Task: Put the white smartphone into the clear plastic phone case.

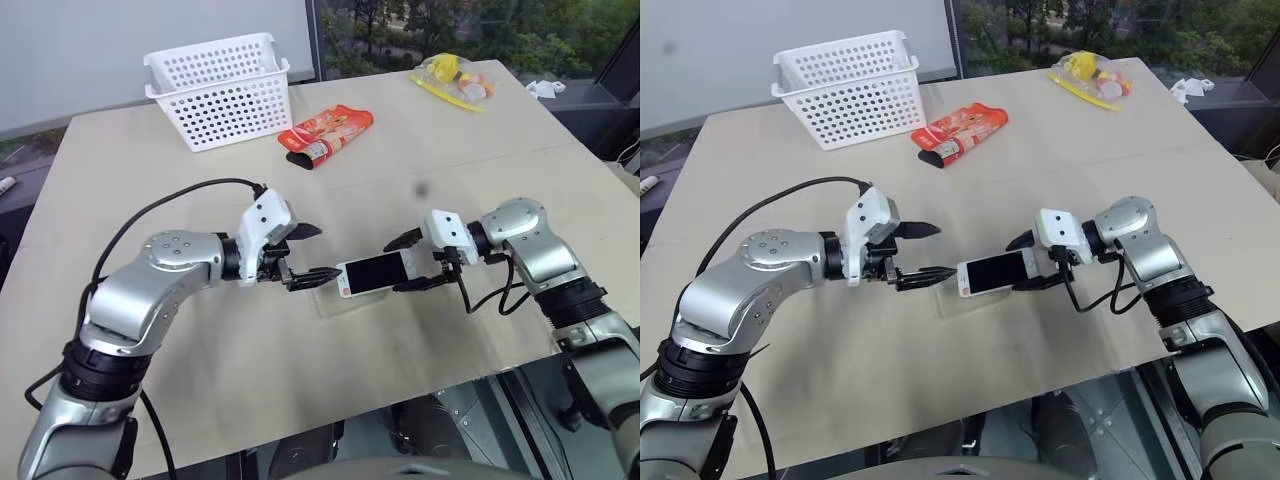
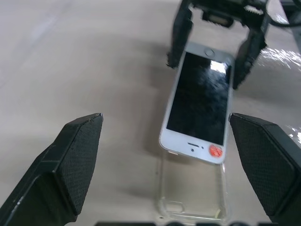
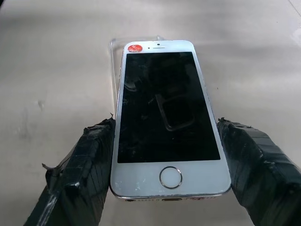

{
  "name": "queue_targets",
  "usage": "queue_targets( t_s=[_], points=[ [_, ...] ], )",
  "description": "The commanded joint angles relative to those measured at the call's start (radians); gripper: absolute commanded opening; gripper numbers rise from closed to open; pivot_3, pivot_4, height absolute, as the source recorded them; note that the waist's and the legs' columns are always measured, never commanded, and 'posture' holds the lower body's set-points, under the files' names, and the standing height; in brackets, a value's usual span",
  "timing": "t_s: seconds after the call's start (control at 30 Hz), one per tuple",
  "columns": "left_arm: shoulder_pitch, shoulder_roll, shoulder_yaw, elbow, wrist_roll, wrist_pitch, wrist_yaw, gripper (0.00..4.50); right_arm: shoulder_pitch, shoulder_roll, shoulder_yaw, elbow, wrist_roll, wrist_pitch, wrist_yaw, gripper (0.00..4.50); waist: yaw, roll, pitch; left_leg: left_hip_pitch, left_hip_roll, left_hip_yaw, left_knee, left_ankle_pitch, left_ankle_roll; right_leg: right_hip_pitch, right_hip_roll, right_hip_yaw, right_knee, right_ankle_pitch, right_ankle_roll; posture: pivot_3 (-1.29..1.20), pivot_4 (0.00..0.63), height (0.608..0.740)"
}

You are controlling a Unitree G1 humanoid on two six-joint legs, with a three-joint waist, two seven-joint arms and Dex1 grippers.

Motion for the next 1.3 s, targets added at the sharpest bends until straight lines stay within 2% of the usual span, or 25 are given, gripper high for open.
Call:
queue_targets(
  t_s=[0.03,0.3,0.9,1.3],
  points=[
    [-0.020,-0.008,-0.064,-0.010,0.026,-0.049,-0.056,3.34,-0.061,-0.001,0.008,0.050,-0.011,-0.063,0.046,3.00,-0.001,0.000,0.000,0.000,0.000,0.000,0.000,0.000,0.000,0.000,0.000,0.000,0.000,0.000,0.000,0.00,0.150,0.740],
    [-0.048,-0.043,-0.198,0.013,0.121,-0.098,-0.088,0.16,-0.103,0.002,0.046,0.128,-0.028,-0.143,0.077,3.00,-0.001,0.000,0.000,0.000,0.000,0.000,0.000,0.000,0.000,-0.001,0.000,0.001,0.000,0.000,0.000,0.00,0.150,0.740],
    [0.009,-0.091,-0.241,0.055,0.229,-0.105,-0.035,0.16,-0.121,-0.013,0.117,0.201,-0.055,-0.257,0.132,3.00,-0.001,0.000,0.000,0.000,0.000,0.001,0.001,0.000,0.000,-0.001,0.001,0.001,0.001,0.000,0.000,0.00,0.150,0.740],
    [0.032,-0.168,-0.239,0.069,0.226,-0.076,0.013,0.16,-0.124,-0.033,0.178,0.227,-0.044,-0.298,0.143,3.00,0.000,0.000,0.000,0.000,0.000,0.001,0.001,0.000,0.000,-0.001,0.000,0.001,0.001,0.000,0.000,0.00,0.150,0.740]
  ],
)
